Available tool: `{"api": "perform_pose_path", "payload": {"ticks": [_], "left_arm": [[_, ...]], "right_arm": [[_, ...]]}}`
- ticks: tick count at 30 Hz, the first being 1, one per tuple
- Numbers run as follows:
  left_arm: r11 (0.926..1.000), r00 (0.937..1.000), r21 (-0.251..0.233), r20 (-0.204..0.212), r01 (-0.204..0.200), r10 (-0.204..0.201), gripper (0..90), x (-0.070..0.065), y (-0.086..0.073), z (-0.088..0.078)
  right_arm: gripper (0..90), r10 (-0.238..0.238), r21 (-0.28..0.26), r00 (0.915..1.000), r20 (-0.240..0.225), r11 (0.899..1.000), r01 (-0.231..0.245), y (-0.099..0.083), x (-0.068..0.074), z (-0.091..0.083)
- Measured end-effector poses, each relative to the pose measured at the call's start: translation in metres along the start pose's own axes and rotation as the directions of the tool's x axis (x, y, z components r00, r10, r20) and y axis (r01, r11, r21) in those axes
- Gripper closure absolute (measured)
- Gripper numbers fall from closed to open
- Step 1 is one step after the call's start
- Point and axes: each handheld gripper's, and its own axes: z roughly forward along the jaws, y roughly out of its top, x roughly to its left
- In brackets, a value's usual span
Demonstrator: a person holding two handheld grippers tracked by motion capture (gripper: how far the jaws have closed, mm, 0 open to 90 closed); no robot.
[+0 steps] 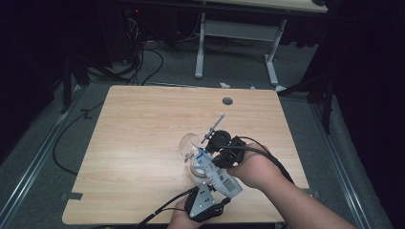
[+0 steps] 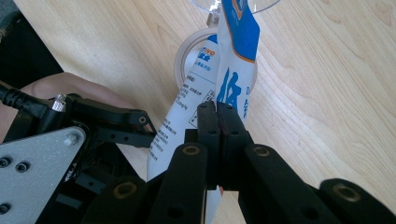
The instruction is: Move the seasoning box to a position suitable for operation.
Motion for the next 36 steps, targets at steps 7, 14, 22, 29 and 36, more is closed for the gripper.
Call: {"api": "perform_pose_path", "payload": {"ticks": [7, 14, 22, 29, 36], "left_arm": [[0.9999, 0.9999, 0.012, 0.002, 0.011, -0.011, 56.0, 0.001, -0.003, 0.002], [0.9996, 0.9998, 0.024, -0.003, 0.018, -0.018, 55.9, 0.004, -0.006, 0.004], [0.9992, 0.9998, 0.036, -0.009, 0.019, -0.018, 55.8, 0.006, -0.009, 0.006], [0.9986, 0.9997, 0.050, -0.015, 0.020, -0.019, 55.8, 0.008, -0.011, 0.008], [0.9989, 0.9997, 0.046, -0.022, 0.007, -0.006, 55.5, 0.007, -0.012, 0.008]], "right_arm": [[89.6, 0.004, -0.006, 1.0000, -0.009, 1.000, -0.004, -0.003, -0.001, 0.001], [89.6, 0.002, -0.003, 1.0000, -0.008, 1.000, -0.002, -0.004, -0.001, 0.001], [89.5, 0.004, 0.002, 0.9999, -0.009, 1.000, -0.004, -0.004, -0.001, 0.002], [89.5, 0.012, 0.006, 0.9999, -0.011, 1.000, -0.012, -0.005, -0.001, 0.002], [90.0, 0.019, 0.008, 0.9998, -0.010, 1.000, -0.019, -0.005, -0.002, 0.002]]}}
